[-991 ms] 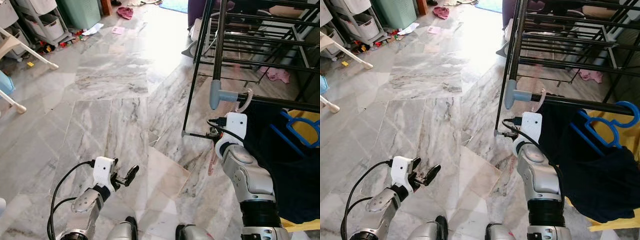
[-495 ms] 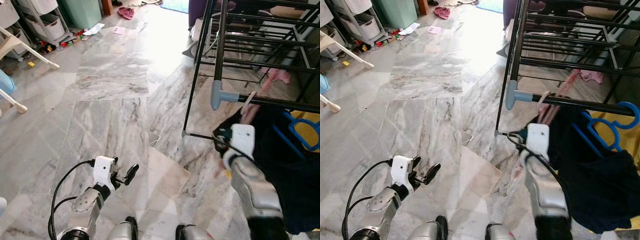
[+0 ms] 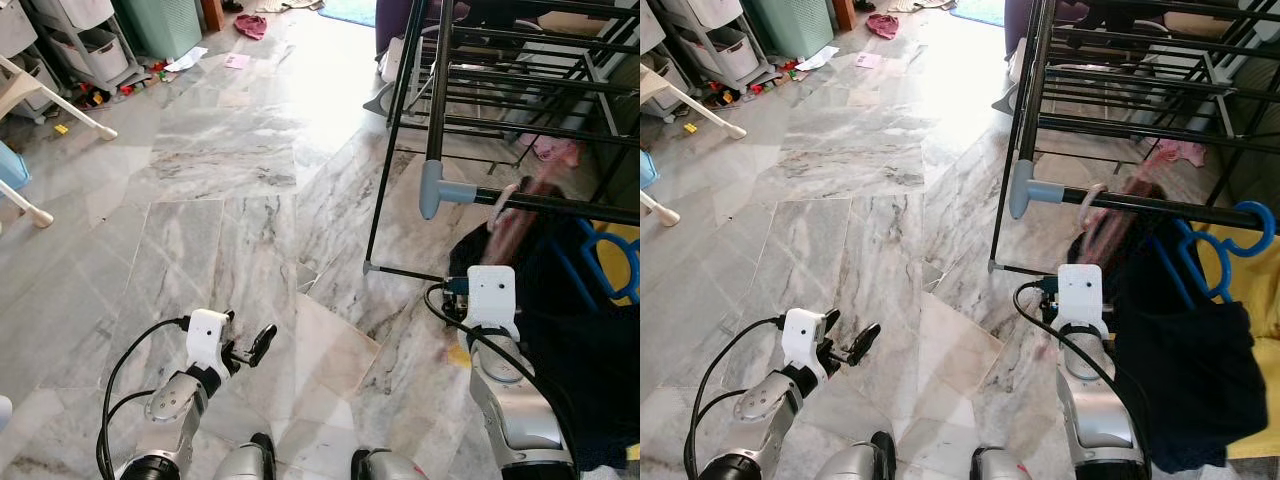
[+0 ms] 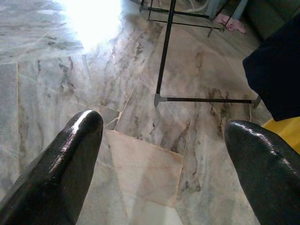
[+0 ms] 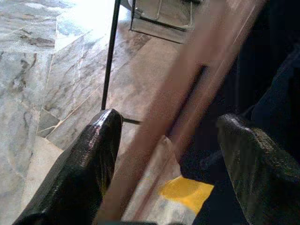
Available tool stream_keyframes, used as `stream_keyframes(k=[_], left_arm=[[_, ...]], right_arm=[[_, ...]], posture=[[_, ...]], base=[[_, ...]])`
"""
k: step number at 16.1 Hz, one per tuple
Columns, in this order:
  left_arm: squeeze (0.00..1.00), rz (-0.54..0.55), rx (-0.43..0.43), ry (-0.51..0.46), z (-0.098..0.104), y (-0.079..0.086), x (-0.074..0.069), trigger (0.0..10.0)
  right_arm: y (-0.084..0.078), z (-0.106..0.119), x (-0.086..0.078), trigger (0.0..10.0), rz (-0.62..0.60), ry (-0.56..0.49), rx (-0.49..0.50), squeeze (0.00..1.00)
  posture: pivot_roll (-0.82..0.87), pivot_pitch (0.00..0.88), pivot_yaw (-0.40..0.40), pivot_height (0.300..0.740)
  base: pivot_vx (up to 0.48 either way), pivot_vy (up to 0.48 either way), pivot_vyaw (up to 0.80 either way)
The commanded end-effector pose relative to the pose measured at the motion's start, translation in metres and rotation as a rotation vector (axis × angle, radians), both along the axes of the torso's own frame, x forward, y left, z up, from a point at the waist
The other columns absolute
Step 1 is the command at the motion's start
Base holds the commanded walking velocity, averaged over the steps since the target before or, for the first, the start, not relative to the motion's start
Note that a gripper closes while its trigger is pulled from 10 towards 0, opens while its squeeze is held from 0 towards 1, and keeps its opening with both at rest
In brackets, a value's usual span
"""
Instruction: Hang hanger
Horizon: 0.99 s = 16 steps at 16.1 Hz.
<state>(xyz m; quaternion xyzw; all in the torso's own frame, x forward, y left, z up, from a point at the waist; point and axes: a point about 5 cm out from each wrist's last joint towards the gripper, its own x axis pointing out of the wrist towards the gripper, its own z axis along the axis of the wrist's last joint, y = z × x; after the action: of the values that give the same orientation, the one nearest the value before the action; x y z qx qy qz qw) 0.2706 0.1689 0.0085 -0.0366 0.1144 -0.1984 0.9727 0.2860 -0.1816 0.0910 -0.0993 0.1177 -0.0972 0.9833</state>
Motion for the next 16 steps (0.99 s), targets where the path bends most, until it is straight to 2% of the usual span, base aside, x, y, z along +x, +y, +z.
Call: stream_keyframes(k=[1,6,11,16], left_arm=[[0.0,0.013,0.025,0.015,-0.004,0.005,-0.003,10.0],[0.0,0.025,0.044,0.008,-0.002,0.007,-0.003,10.0],[0.0,0.044,0.061,0.002,-0.003,0.009,-0.004,10.0],[0.0,0.06,0.081,0.041,-0.011,0.013,-0.008,10.0]], right_arm=[[0.001,-0.001,-0.002,10.0,0.005,-0.005,0.001,1.0],[0.006,0.004,0.004,10.0,0.043,-0.043,0.013,1.0],[0.008,0.012,-0.003,10.0,0.066,-0.124,-0.014,1.0],[0.008,0.028,-0.009,10.0,0.065,-0.239,-0.091,1.0]], posture=[[-0.06,0.204,0.032,0.74],[-0.05,0.202,0.031,0.74],[-0.06,0.201,0.028,0.74],[-0.06,0.199,0.031,0.74]], base=[[0.0,0.0,0.0],[0.0,0.0,0.0],[0.0,0.0,0.0],[0.0,0.0,0.0]])
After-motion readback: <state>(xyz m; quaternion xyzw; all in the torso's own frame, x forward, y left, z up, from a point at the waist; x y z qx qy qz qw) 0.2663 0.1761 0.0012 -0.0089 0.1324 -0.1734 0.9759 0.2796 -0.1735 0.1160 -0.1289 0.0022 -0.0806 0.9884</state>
